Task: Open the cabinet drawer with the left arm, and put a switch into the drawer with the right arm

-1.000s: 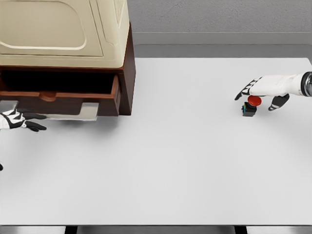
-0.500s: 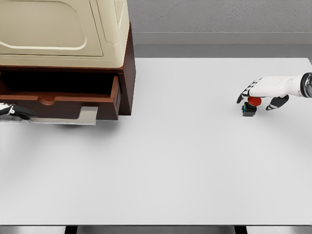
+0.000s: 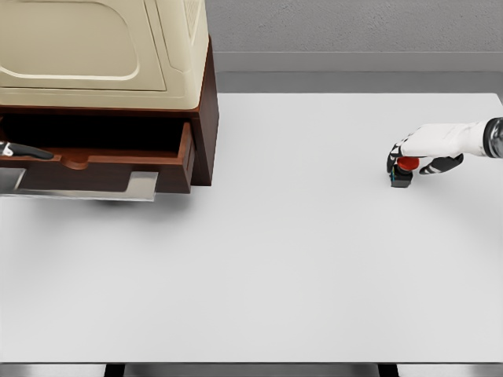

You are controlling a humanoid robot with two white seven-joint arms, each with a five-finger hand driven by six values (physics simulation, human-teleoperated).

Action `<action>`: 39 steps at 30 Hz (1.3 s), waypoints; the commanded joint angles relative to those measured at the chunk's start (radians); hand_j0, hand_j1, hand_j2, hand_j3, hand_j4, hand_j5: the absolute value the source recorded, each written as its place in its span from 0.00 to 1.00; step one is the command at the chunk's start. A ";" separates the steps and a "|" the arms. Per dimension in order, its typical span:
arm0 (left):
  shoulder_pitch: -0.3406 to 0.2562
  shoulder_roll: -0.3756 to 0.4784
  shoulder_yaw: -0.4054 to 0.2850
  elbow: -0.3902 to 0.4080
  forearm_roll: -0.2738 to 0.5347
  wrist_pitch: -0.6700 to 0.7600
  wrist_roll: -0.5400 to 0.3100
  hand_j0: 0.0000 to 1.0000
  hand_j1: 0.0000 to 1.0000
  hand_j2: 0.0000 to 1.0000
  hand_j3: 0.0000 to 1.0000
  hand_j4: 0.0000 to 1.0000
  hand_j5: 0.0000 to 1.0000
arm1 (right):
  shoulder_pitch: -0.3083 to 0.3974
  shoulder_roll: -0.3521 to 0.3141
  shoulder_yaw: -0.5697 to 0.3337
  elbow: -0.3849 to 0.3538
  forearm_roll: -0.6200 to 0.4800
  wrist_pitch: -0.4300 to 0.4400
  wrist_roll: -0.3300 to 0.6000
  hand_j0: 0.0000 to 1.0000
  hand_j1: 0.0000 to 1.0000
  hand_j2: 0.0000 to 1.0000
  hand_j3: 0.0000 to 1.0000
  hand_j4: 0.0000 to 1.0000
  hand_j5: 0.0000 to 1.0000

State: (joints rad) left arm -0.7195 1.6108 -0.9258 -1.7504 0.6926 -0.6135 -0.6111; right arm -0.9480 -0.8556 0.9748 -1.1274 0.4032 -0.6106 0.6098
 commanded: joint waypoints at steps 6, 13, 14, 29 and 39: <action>0.000 0.081 -0.077 -0.012 -0.074 0.003 0.000 1.00 1.00 1.00 1.00 1.00 1.00 | 0.000 0.000 0.001 0.000 -0.006 0.000 0.001 0.48 0.48 0.48 0.48 0.48 0.48; -0.015 0.135 -0.104 -0.014 -0.074 0.003 0.000 1.00 1.00 1.00 1.00 1.00 1.00 | -0.008 0.001 -0.027 -0.002 -0.009 0.000 0.001 0.42 0.42 0.42 0.42 0.42 0.42; -0.017 0.135 -0.102 -0.014 -0.073 0.003 0.000 1.00 1.00 1.00 1.00 1.00 1.00 | -0.008 0.001 -0.039 -0.002 -0.009 0.000 0.001 0.42 0.42 0.42 0.42 0.42 0.42; 0.005 0.135 -0.192 -0.015 -0.116 0.003 0.000 1.00 1.00 1.00 1.00 1.00 1.00 | -0.040 0.052 -0.073 -0.117 -0.037 0.000 0.001 0.43 0.43 0.43 0.43 0.43 0.43; 0.049 0.057 -0.199 -0.014 -0.271 0.003 0.000 1.00 1.00 1.00 1.00 1.00 1.00 | -0.078 0.156 -0.065 -0.130 -0.046 0.000 0.001 0.46 0.46 0.46 0.46 0.46 0.46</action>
State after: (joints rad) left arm -0.6690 1.6805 -1.1236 -1.7643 0.4591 -0.6131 -0.6110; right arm -1.0323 -0.7190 0.9093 -1.2562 0.3641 -0.6145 0.6112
